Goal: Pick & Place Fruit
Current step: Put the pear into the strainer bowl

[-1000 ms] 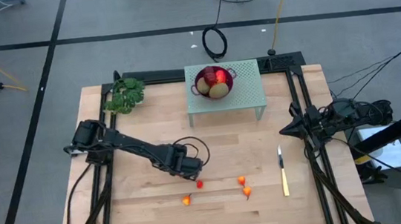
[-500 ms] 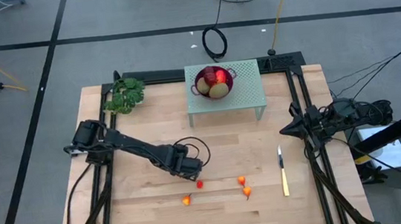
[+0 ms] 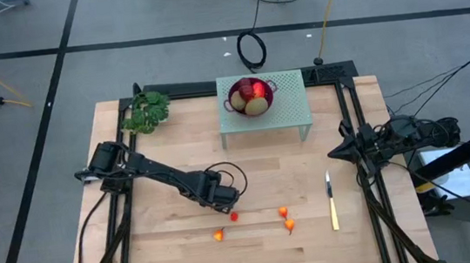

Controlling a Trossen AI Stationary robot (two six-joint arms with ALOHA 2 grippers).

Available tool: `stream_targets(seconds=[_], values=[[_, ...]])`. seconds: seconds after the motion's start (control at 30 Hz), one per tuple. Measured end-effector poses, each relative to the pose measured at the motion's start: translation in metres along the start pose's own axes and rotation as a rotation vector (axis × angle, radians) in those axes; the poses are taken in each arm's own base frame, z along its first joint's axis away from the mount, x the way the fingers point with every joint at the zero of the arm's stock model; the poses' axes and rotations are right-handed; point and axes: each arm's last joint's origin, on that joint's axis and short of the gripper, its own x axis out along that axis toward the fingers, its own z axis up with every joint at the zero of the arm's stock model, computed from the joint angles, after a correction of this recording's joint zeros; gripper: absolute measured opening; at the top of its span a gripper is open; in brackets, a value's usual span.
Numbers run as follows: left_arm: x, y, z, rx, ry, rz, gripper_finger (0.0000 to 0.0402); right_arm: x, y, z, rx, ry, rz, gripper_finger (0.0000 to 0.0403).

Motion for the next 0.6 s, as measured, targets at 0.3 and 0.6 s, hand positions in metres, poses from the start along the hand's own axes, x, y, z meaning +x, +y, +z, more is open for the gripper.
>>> stream_targets(seconds=[0.3,0.6], values=[[0.0001,-0.0002,0.0002,0.0,0.012,-0.004,0.0245,0.0,0.0,0.0,0.0,0.0,0.0,0.0004],[0.0,-0.0001,0.0,0.001,0.026,-0.006,0.0134,0.0,0.0,0.0,0.0,0.0,0.0,0.0004]])
